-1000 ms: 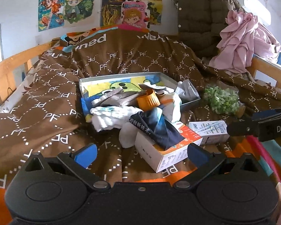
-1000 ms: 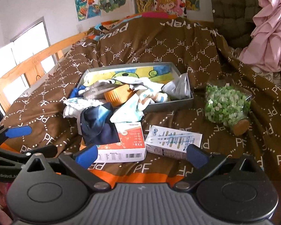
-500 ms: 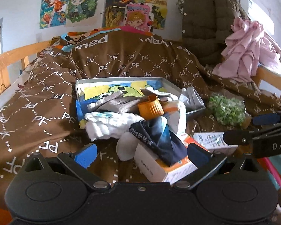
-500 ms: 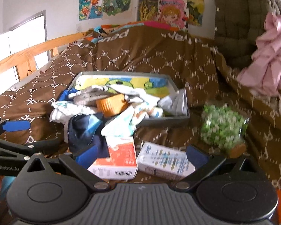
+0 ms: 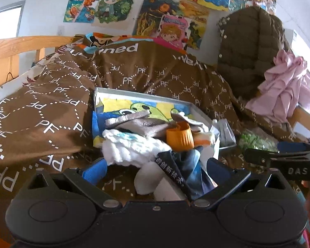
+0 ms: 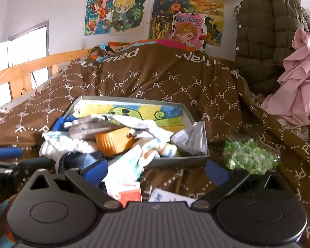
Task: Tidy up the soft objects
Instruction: 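Grasp the dark blue cloth with the left tool while the right tool grasps a white paper packet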
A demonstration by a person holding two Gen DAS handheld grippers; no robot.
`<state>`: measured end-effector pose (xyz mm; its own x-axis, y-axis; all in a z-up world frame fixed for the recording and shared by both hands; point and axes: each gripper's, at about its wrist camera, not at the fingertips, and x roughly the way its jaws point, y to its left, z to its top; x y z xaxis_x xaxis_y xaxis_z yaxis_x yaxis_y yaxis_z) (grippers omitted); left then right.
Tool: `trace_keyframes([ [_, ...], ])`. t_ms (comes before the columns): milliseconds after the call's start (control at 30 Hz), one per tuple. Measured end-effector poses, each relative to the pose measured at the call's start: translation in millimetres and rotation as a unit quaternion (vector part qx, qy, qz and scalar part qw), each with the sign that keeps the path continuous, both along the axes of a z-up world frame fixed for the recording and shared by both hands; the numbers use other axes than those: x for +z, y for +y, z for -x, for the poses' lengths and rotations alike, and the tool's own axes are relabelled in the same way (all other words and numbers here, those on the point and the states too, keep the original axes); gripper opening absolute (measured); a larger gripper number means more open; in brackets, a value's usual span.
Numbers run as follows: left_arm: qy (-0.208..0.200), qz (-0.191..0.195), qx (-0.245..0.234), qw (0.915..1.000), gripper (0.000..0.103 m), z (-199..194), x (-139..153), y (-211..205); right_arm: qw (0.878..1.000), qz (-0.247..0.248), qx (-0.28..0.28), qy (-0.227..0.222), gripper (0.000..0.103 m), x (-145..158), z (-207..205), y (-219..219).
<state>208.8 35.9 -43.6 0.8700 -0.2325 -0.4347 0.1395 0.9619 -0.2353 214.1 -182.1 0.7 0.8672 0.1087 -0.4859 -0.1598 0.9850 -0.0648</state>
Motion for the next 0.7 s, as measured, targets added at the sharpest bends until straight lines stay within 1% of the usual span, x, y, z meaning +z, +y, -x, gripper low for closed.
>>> trace_keyframes([
  [167, -0.006, 0.019, -0.008, 0.9998, 0.102, -4, -2, 0, 1.000, 0.002, 0.015, -0.008, 0.103, -3, -15, 4],
  [333, -0.005, 0.025, -0.030, 0.9992, 0.102, -9, -10, -4, 0.999, -0.009, 0.035, 0.004, 0.103, -8, -30, 6],
  [467, 0.003, 0.041, -0.050, 0.9979, 0.101, -14, -16, -8, 0.999, -0.029, 0.042, 0.019, 0.103, -12, -42, 2],
  [567, 0.007, 0.045, -0.060, 0.9971, 0.096, -18, -21, -12, 0.997, -0.046, 0.045, 0.033, 0.101, -17, -49, -1],
  [667, 0.015, 0.054, -0.061, 0.9965, 0.089, -23, -25, -13, 0.996, -0.064, 0.050, 0.048, 0.098, -21, -55, -3],
  [700, 0.017, 0.058, -0.062, 0.9963, 0.086, -25, -27, -14, 0.995, -0.070, 0.052, 0.054, 0.096, -23, -57, -3],
])
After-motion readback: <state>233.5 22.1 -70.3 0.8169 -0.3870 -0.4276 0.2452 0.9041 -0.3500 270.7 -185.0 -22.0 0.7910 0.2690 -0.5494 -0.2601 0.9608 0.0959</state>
